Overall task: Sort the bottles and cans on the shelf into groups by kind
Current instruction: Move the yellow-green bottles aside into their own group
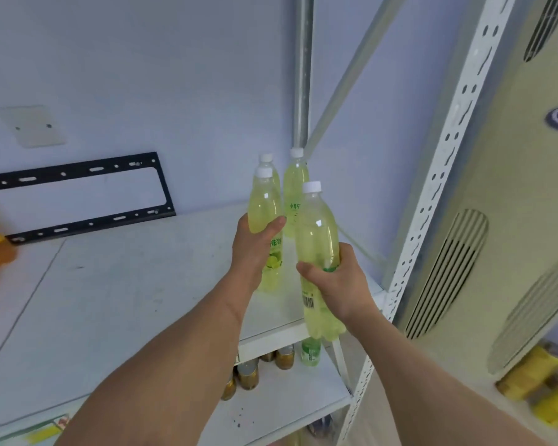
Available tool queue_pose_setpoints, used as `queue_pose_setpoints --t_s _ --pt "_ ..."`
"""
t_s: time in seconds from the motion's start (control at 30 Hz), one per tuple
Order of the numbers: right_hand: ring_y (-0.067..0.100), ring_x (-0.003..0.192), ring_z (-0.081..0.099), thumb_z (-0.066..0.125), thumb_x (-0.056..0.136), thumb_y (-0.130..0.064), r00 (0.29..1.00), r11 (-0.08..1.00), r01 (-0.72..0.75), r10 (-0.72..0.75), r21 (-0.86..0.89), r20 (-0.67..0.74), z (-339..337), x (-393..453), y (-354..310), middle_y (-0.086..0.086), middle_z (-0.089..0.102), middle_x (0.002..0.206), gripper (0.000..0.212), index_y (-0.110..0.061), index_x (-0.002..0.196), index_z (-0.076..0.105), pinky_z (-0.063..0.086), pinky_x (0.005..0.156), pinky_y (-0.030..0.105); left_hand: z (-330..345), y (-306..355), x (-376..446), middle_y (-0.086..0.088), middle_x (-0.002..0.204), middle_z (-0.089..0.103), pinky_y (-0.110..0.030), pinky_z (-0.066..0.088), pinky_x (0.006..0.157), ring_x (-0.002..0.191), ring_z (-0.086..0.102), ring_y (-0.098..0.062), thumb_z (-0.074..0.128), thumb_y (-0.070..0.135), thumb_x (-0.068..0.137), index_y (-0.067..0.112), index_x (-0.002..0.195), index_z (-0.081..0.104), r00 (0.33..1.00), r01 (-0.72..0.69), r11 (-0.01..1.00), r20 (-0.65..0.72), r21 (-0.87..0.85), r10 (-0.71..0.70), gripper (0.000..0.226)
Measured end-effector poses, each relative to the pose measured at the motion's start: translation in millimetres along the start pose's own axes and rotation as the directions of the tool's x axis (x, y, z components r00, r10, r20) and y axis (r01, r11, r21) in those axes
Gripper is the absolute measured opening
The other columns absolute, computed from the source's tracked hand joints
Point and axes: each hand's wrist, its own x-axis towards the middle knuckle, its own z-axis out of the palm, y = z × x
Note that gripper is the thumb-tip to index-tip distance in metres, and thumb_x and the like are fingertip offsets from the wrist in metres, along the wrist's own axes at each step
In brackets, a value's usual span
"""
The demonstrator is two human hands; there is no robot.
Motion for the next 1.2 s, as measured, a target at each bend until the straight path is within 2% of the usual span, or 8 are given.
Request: queue_pose_setpoints --t_s 0.47,0.77,0.83,0.87,0.93,1.0,1.07,1.2 --pt "0.006 0.079 0.065 0.081 0.076 -0.032 0.975 0.998 0.022 -0.033 0.051 0.218 -40.1 86.5 27.6 -0.009 0.066 0.091 0.048 -0.028 0.110 0.047 0.048 0.060 0.019 34.9 -18.9 34.3 0.007 0.110 0.072 -0.043 0.058 0.086 0.098 0.071 -0.014 0.086 0.036 0.069 0.029 0.124 0.058 0.989 -0.034 0.998 -0.142 0.062 0.043 0.062" --pt "0.004 0.082 0.063 0.079 0.078 -0.032 0.969 0.997 0.035 -0.049 0.062 0.243 -32.5 103.4 37.8 -0.010 0.063 0.097 0.053 -0.027 0.118 0.045 0.048 0.061 0.019 29.7 -25.1 30.9 0.007 0.126 0.063 -0.029 0.054 0.082 0.102 0.065 -0.009 0.083 0.042 0.072 0.026 0.133 0.049 0.989 0.043 0.957 -0.145 0.287 -0.001 0.071" --pt "0.001 0.082 0.061 0.079 0.079 -0.031 0.971 0.996 0.047 -0.063 0.074 0.232 -28.8 109.5 39.2 -0.013 0.061 0.096 0.053 -0.027 0.119 0.044 0.047 0.061 0.018 23.3 -33.3 16.5 0.003 0.140 0.051 -0.033 0.049 0.093 0.117 0.057 -0.014 0.071 0.054 0.080 0.020 0.145 0.039 0.974 0.151 0.820 -0.225 0.552 -0.028 0.081" --pt "0.000 0.082 0.060 0.079 0.079 -0.031 0.971 0.996 0.052 -0.069 0.079 0.229 -26.2 113.0 40.3 -0.014 0.061 0.097 0.054 -0.028 0.120 0.044 0.046 0.062 0.018 17.0 -40.1 8.4 0.001 0.140 0.051 -0.035 0.047 0.095 0.120 0.055 -0.018 0.062 0.058 0.086 0.018 0.145 0.041 0.969 0.175 0.661 -0.247 0.729 0.017 0.075" --pt "-0.001 0.085 0.059 0.079 0.079 -0.032 0.968 0.995 0.053 -0.073 0.086 0.242 -17.0 121.7 42.2 -0.017 0.060 0.098 0.057 -0.028 0.124 0.044 0.047 0.066 0.020 2.3 -56.3 -6.8 0.001 0.124 0.062 -0.035 0.048 0.083 0.107 0.062 -0.022 0.047 0.054 0.095 0.018 0.130 0.056 0.968 0.090 0.177 -0.128 0.980 0.214 0.051" --pt "-0.002 0.089 0.059 0.079 0.079 -0.033 0.967 0.994 0.051 -0.073 0.096 0.243 -9.4 130.4 44.0 -0.018 0.061 0.100 0.061 -0.027 0.129 0.045 0.048 0.072 0.023 -8.0 -68.1 -15.6 0.001 0.098 0.070 -0.033 0.047 0.070 0.083 0.065 -0.022 0.042 0.044 0.096 0.018 0.105 0.069 0.930 -0.111 -0.176 0.164 0.978 0.328 0.039" --pt "-0.003 0.090 0.059 0.080 0.078 -0.034 0.970 0.991 0.051 -0.078 0.120 0.230 -5.8 137.4 44.6 -0.018 0.063 0.101 0.065 -0.027 0.132 0.045 0.048 0.071 0.021 -12.7 -76.5 -16.5 0.001 0.079 0.068 -0.032 0.046 0.061 0.068 0.062 -0.022 0.042 0.038 0.091 0.017 0.084 0.071 0.845 -0.241 -0.281 0.344 0.929 0.409 0.037" --pt "-0.005 0.092 0.060 0.081 0.076 -0.034 0.970 0.992 0.061 -0.085 0.111 0.230 6.1 152.6 47.6 -0.022 0.063 0.100 0.064 -0.031 0.130 0.046 0.051 0.080 0.024 -13.8 -77.8 -10.9 0.001 0.074 0.064 -0.032 0.047 0.059 0.065 0.060 -0.023 0.046 0.034 0.089 0.016 0.078 0.068 0.776 -0.289 -0.318 0.415 0.903 0.474 0.031"
